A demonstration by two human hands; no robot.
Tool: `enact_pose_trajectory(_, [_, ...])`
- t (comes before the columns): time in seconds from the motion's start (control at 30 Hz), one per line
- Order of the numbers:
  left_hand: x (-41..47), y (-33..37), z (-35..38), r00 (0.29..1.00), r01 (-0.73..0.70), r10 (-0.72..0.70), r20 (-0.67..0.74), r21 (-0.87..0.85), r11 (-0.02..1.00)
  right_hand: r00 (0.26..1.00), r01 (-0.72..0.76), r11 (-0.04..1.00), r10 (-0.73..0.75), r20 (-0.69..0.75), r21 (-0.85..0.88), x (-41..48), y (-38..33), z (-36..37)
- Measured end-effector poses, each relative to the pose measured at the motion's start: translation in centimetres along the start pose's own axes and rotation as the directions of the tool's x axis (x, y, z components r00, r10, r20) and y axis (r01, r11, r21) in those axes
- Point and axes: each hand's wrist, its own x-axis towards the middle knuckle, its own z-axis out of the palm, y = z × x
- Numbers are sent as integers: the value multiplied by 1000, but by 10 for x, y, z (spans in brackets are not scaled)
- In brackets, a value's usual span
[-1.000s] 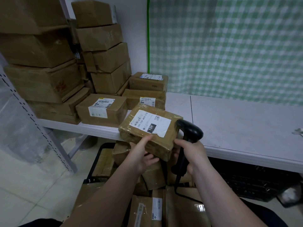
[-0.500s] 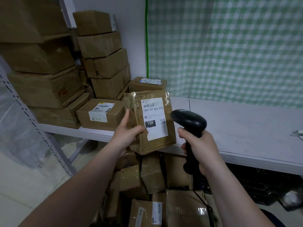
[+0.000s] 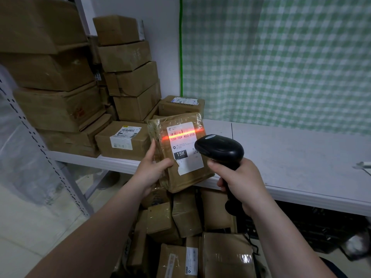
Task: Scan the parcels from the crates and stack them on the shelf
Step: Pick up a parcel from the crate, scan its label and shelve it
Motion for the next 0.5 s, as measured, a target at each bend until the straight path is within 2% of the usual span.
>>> enact_pose_trajectory(0.5, [3,-12,-9,998,60,-60,-10,29,998,999,29,999,-29,-24,-29,2,-2,7])
